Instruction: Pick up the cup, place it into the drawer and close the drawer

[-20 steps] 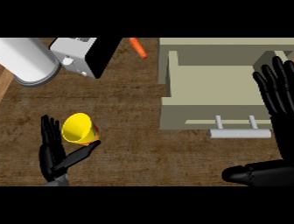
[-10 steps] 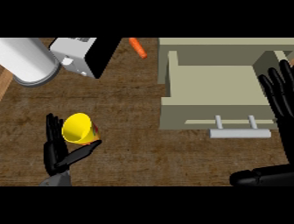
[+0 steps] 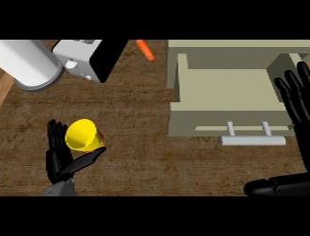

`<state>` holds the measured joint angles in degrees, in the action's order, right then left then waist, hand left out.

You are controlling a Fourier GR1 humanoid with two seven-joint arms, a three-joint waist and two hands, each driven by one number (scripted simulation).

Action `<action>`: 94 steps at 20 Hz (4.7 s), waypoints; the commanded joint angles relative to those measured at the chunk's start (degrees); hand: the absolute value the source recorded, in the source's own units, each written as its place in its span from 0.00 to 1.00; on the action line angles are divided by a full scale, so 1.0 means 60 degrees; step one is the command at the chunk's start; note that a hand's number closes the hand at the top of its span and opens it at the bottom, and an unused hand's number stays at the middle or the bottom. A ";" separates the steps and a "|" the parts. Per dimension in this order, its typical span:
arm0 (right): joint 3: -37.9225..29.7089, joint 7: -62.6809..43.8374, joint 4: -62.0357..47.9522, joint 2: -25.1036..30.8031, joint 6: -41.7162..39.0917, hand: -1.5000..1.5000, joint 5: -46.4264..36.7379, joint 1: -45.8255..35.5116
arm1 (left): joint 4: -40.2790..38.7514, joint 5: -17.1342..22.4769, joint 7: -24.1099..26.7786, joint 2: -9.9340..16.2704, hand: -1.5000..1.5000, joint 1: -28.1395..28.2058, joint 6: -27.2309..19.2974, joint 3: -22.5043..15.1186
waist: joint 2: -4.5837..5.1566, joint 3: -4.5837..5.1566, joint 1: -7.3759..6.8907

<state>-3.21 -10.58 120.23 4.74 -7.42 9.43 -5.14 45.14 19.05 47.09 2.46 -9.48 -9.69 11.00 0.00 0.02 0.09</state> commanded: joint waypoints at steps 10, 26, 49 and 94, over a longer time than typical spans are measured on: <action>0.0380 -0.0048 0.0057 -0.0212 0.0089 0.00 -0.0252 0.0115 | -0.2232 0.0634 0.1000 0.0245 0.00 -0.1183 0.2380 0.0401 | 0.0011 0.0003 0.0036; 0.0268 0.0355 -0.0220 -0.0137 0.0026 0.00 -0.0522 -0.0092 | -0.2663 -0.0297 0.2204 0.1056 1.00 -0.1174 0.4411 -0.0435 | 0.0015 0.0004 -0.0005; -0.0513 -0.0143 -0.0058 0.0221 -0.0134 0.00 0.0299 0.0067 | 0.4920 -0.0034 -0.3006 0.0131 1.00 -0.1488 0.2385 -0.2233 | -0.0040 -0.0015 -0.0065; -0.0326 0.0322 -0.0717 0.0145 -0.0278 0.00 0.0025 -0.0382 | -0.1681 0.1590 -0.4862 -0.0410 1.00 -1.0208 -0.2327 -0.4636 | 0.0079 -0.0010 0.0460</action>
<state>-5.56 -8.96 116.65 5.87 -9.26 9.96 -6.76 38.19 23.27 17.08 0.01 -69.23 -21.93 -12.08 0.45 -0.04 2.37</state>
